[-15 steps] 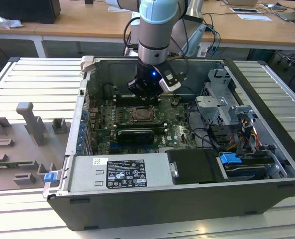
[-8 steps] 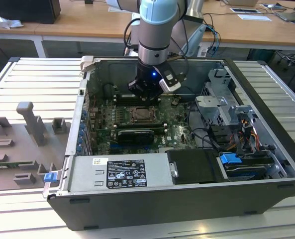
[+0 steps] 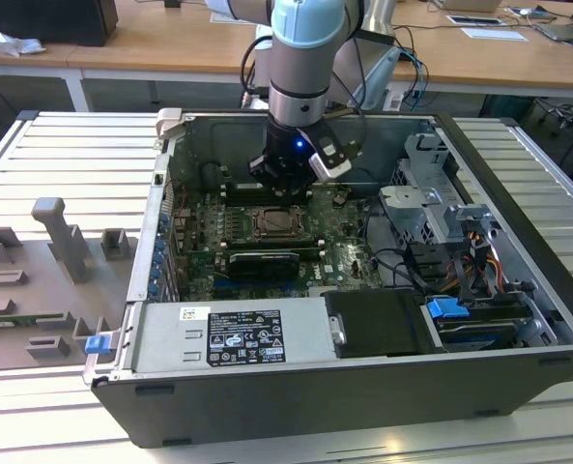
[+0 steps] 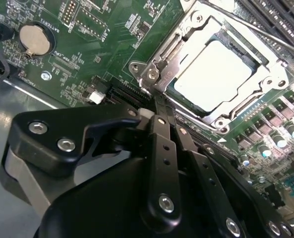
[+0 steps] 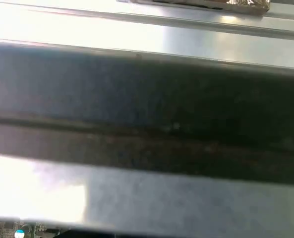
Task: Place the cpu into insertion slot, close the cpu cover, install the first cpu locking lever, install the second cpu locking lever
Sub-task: 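Install the first cpu locking lever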
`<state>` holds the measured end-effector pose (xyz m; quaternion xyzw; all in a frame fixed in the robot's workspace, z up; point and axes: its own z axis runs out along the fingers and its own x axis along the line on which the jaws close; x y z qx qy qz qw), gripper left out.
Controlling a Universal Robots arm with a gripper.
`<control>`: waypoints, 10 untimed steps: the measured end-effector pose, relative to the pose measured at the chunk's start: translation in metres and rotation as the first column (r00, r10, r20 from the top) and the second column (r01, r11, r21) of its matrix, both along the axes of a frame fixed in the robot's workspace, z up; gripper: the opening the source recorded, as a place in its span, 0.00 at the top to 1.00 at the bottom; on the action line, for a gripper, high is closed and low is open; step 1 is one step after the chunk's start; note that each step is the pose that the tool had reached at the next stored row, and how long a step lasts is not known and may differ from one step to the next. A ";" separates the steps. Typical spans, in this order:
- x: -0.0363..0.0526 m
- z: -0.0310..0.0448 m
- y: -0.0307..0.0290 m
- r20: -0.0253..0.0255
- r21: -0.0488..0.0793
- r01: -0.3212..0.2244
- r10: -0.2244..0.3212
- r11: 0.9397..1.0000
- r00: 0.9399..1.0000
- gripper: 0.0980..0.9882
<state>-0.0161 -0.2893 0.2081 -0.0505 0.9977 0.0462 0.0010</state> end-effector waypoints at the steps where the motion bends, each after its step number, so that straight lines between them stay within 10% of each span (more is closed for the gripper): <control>1: 0.0000 0.0037 -0.0001 0.000 0.000 0.000 0.000 1.000 1.000 0.99; 10: -0.0001 0.0087 -0.0055 0.000 0.000 0.000 0.000 1.000 1.000 0.99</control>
